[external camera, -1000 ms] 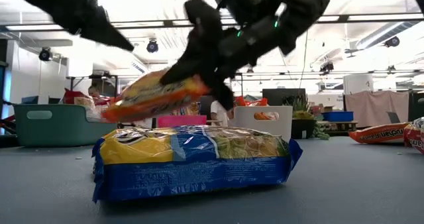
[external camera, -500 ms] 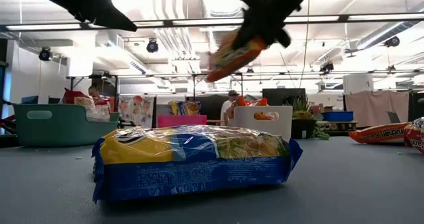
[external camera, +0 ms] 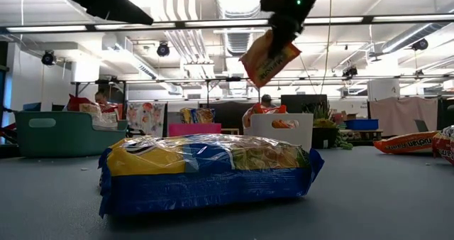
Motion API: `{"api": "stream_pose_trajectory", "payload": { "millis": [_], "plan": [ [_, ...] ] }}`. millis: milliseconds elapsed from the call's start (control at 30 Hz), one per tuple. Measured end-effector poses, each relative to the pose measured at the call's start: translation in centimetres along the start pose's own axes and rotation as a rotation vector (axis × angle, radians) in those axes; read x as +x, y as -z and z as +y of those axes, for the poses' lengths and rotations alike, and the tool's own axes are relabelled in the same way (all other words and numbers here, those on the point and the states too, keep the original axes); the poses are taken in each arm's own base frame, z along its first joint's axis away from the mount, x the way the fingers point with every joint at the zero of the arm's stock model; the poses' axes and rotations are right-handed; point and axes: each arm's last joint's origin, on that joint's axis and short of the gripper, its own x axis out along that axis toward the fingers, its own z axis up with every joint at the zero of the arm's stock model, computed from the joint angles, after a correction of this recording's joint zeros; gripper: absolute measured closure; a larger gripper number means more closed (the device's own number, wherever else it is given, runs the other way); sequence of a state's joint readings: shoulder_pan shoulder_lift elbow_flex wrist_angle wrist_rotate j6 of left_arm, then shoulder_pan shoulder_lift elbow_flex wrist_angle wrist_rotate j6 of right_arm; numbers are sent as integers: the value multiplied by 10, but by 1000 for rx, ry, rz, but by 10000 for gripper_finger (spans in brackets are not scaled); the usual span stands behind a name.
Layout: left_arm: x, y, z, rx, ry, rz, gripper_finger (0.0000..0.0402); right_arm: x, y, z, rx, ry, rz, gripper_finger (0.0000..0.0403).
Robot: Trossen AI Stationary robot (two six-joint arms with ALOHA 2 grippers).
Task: Sort Maruchan noodles
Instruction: Put the orange noodle pack into the white bin
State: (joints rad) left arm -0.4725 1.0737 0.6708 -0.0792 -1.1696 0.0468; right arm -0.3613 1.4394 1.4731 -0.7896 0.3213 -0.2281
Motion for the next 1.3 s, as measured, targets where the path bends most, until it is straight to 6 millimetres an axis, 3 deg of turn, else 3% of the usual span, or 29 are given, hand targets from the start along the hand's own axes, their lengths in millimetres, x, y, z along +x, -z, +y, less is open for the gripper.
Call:
{"api": "stream_pose_trajectory", "payload": {
  "millis": [267,367,500,800,1300],
  "plan": [
    [1,-1,1,36,-7,-1,402,37,-15,-30,-473,-4,134,280],
    [2,-1,1,45,-10,-1,402,52,-17,-33,-642,-51,210,280],
    [2,-1,2,46,-11,-1,402,69,-24,-34,-745,-87,299,280],
    [2,-1,2,39,-11,-1,402,99,-35,-34,-780,-159,429,280],
    [2,-1,2,36,-10,1,402,113,-24,-37,-748,-216,522,280]
  ]
}}
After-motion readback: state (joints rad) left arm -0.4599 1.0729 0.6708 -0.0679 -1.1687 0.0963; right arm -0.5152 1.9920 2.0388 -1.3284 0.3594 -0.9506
